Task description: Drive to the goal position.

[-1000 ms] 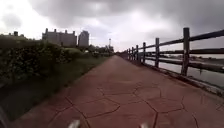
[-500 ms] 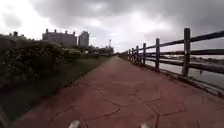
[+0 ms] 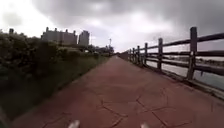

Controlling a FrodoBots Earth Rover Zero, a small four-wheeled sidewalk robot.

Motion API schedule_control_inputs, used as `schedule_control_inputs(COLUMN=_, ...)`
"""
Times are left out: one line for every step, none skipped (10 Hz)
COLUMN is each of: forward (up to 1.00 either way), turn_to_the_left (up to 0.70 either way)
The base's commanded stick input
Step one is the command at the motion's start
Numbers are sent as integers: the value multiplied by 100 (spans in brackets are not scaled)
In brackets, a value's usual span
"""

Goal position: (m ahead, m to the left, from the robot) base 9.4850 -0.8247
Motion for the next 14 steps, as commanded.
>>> schedule_control_inputs(forward=70, turn_to_the_left=0)
schedule_control_inputs(forward=70, turn_to_the_left=0)
schedule_control_inputs(forward=70, turn_to_the_left=0)
schedule_control_inputs(forward=70, turn_to_the_left=0)
schedule_control_inputs(forward=70, turn_to_the_left=0)
schedule_control_inputs(forward=70, turn_to_the_left=0)
schedule_control_inputs(forward=70, turn_to_the_left=0)
schedule_control_inputs(forward=70, turn_to_the_left=0)
schedule_control_inputs(forward=70, turn_to_the_left=0)
schedule_control_inputs(forward=70, turn_to_the_left=0)
schedule_control_inputs(forward=70, turn_to_the_left=0)
schedule_control_inputs(forward=70, turn_to_the_left=0)
schedule_control_inputs(forward=70, turn_to_the_left=0)
schedule_control_inputs(forward=70, turn_to_the_left=0)
